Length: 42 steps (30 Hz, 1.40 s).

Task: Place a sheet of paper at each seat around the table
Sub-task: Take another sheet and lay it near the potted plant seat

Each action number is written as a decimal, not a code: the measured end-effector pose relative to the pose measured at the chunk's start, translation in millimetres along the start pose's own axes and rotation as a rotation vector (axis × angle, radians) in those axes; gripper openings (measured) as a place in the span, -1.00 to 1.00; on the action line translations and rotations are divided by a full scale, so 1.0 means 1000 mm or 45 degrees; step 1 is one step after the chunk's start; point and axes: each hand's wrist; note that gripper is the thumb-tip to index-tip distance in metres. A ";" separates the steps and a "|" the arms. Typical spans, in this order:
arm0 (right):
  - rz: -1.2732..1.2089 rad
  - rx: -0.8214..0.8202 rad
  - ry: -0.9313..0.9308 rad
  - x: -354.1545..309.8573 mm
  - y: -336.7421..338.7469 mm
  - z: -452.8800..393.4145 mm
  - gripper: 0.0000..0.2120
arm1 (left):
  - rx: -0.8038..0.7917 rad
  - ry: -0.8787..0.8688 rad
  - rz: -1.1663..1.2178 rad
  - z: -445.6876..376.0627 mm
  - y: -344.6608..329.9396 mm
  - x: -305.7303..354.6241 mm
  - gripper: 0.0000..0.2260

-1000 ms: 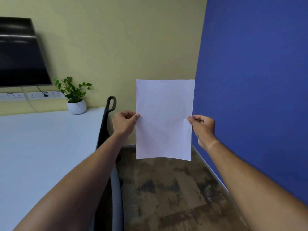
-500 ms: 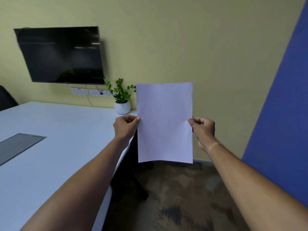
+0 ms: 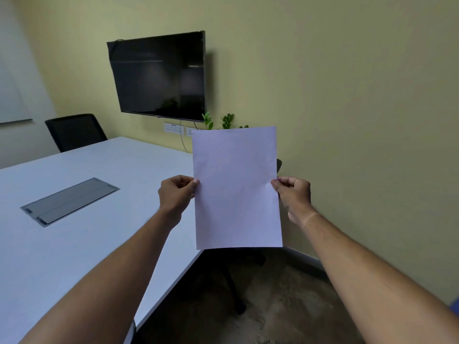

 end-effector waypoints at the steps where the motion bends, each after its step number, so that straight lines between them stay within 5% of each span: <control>1: -0.003 -0.028 -0.013 0.006 -0.008 -0.013 -0.93 | 0.015 0.003 0.001 -0.011 -0.003 -0.004 -0.92; 29: -0.029 -0.579 -0.246 0.153 -0.230 -0.366 -0.95 | 0.356 0.213 -0.048 -0.333 -0.087 -0.101 -0.90; 42: -0.040 -0.903 -0.748 0.218 -0.264 -0.455 -0.79 | 0.653 0.420 0.132 -0.424 -0.114 -0.143 -0.89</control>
Point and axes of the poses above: each hand's wrist, its own z-axis away from the middle knuckle, its own y-axis out of the back of the hand, x = y × z, and after that the axes turned 7 degrees about -z, right-handed
